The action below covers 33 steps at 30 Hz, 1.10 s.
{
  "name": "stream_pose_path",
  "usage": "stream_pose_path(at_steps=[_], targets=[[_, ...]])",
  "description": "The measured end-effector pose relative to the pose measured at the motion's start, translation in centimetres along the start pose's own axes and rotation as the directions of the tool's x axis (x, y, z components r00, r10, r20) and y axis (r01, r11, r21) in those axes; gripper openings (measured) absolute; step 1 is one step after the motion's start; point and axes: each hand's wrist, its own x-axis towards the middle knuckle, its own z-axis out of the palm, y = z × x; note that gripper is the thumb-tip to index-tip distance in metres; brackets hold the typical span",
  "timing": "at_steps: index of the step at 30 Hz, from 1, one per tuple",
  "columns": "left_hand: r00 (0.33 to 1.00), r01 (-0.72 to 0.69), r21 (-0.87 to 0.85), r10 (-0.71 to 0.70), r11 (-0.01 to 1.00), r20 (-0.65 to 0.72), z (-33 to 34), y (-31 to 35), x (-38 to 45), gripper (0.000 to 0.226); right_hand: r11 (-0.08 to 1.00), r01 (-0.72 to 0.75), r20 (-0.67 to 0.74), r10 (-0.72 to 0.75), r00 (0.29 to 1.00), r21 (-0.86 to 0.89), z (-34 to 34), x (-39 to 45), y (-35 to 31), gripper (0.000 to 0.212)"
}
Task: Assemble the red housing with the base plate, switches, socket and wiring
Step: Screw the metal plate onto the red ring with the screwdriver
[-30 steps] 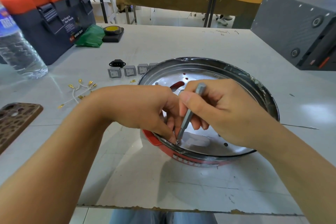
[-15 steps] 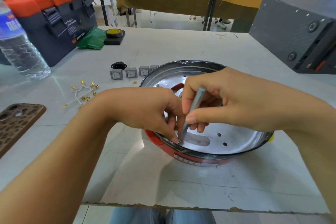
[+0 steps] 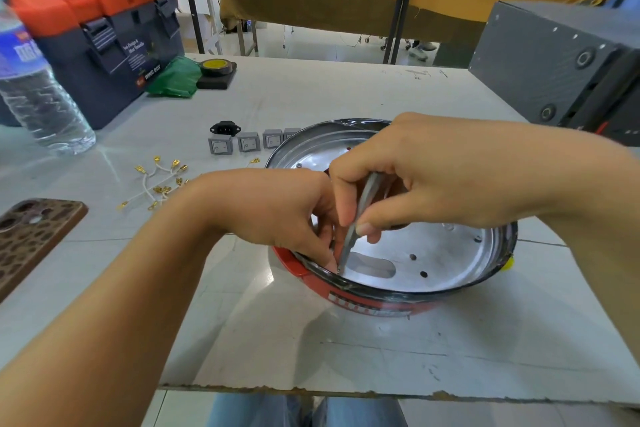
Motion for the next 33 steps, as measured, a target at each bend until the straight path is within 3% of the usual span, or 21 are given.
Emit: stream_pose_path(at_steps=[6, 10, 15, 21, 25, 28, 30, 33], targets=[[0.998, -0.063, -0.018, 0.063, 0.998, -0.014, -0.3, -0.2, -0.3, 0.018, 1.000, -0.015, -0.022, 0.016, 1.000, 0.011, 0.2, 0.6, -0.2, 0.016], [0.970, -0.175, -0.098, 0.155, 0.980, -0.188, -0.3, -0.5, -1.0, 0.019, 1.000, -0.014, -0.027, 0.014, 1.000, -0.009, 0.2, 0.5, -0.3, 0.015], [0.908, -0.242, 0.061, 0.248, 0.968, -0.338, 0.7, -1.4, -1.9, 0.016, 0.998, 0.014, -0.027, -0.016, 1.000, -0.060, 0.1, 0.4, -0.4, 0.008], [0.892, -0.253, 0.169, 0.297, 0.953, -0.340, 1.7, -1.4, -1.9, 0.026, 0.986, -0.004, 0.011, 0.006, 1.000, -0.166, -0.2, 0.5, -0.6, 0.009], [0.903, -0.249, 0.177, 0.294, 0.952, -0.313, 1.8, -1.1, -2.0, 0.030, 0.957, -0.061, -0.029, 0.055, 0.998, -0.283, -0.1, 0.8, -0.6, 0.034], [0.901, -0.251, 0.179, 0.297, 0.951, -0.315, 1.9, -1.2, -1.9, 0.029, 0.933, -0.044, -0.047, 0.029, 0.998, -0.358, 0.1, 1.0, -0.7, 0.041], [0.900, -0.237, 0.193, 0.290, 0.952, -0.324, 2.0, -1.5, -1.9, 0.027, 0.935, -0.028, -0.045, 0.013, 0.999, -0.355, 0.2, 1.0, -0.8, 0.040], [0.900, -0.222, 0.172, 0.269, 0.960, -0.343, 2.1, -1.5, -1.8, 0.029, 0.955, -0.005, 0.047, 0.020, 0.999, -0.297, -0.1, 1.1, -0.8, 0.020]])
